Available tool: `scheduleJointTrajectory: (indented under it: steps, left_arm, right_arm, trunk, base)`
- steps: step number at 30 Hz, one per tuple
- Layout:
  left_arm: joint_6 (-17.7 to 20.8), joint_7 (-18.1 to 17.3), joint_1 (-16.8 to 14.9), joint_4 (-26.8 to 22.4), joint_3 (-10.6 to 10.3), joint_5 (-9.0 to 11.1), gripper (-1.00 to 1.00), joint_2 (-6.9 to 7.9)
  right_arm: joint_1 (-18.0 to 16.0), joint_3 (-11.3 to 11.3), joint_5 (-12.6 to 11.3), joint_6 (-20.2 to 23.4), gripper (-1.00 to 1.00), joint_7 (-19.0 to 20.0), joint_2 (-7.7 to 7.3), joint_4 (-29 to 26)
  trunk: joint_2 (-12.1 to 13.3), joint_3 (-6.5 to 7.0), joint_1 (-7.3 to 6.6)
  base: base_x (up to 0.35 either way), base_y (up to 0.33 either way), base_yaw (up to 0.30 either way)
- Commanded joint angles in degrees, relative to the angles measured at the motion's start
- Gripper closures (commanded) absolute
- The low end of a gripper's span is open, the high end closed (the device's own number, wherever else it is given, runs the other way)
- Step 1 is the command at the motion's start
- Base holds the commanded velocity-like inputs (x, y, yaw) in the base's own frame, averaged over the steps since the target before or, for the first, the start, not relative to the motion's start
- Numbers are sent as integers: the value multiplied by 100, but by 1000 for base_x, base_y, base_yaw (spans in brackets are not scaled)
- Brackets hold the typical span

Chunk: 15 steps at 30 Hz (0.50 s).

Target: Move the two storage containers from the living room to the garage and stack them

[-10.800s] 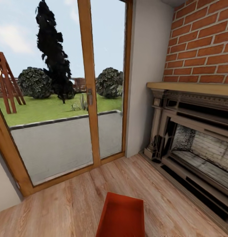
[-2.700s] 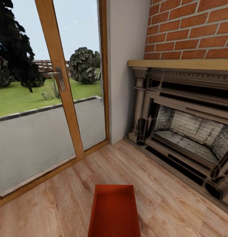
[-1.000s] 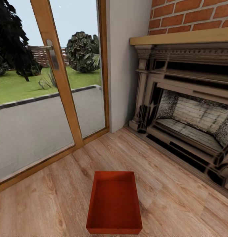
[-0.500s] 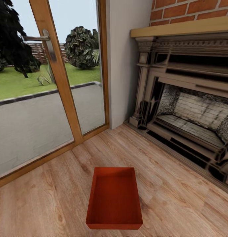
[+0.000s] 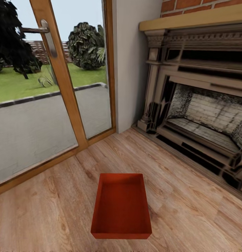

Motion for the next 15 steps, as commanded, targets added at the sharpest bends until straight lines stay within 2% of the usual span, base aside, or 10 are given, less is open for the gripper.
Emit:
scheduleJointTrajectory:
  steps: [1, 15]
  left_arm:
    - [22, 39, 1, -18, -36, 41, -100, 5]
    - [-9, 39, 0, -19, -35, 41, -100, -1]
  right_arm:
    - [-1, 39, -20, 15, -100, 6, -5, -26]
    - [-1, 49, 24, -53, -100, 34, -3, -57]
  trunk:
    - [-2, -14, -1]
    - [-2, -51, -1]
  base:
    - [0, 0, 0]
    - [0, 0, 0]
